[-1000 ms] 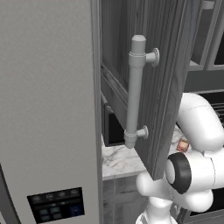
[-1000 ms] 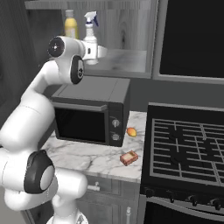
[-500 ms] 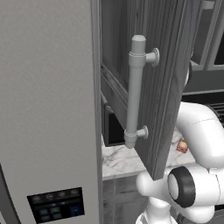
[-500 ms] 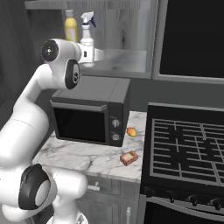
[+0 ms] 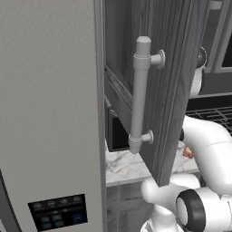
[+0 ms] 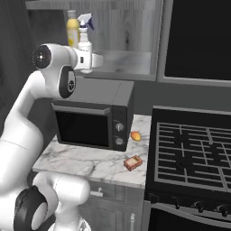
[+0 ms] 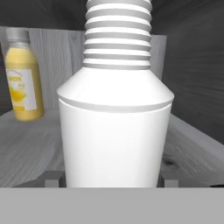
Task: Pick the spray and bar soap from the cabinet and place them on the counter.
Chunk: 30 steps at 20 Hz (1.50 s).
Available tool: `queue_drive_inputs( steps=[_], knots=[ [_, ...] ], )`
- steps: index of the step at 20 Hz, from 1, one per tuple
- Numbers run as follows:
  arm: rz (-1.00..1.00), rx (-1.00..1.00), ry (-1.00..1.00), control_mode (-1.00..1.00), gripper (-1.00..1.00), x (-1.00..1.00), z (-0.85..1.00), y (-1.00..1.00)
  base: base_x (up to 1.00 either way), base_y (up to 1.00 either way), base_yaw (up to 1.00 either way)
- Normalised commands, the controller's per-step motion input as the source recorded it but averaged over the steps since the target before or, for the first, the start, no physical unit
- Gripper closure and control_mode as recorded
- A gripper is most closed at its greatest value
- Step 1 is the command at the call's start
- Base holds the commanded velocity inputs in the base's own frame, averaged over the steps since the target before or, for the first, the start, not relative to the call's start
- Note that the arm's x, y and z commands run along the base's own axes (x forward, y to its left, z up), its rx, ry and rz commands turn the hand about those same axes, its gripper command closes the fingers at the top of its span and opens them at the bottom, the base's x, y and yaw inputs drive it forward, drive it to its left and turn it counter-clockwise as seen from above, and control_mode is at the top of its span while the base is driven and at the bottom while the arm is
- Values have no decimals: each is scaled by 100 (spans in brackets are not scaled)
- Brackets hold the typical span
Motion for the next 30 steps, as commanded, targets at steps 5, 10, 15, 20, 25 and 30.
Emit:
queue_drive_inputs(
  steps=[5,10,15,20,25,30],
  knots=[
    [0,0,-1,-100,100,-42,0,5,0,0,0],
    [0,0,-1,-100,100,-47,0,2,0,0,0],
    [0,0,-1,-100,100,-53,-4,0,0,0,0],
    [0,0,0,-100,100,-51,-8,-2,0,0,0],
    [0,-1,0,-100,100,-50,-11,-5,0,0,0],
    [1,-2,0,-100,100,-33,-17,-17,0,0,0]
  ],
)
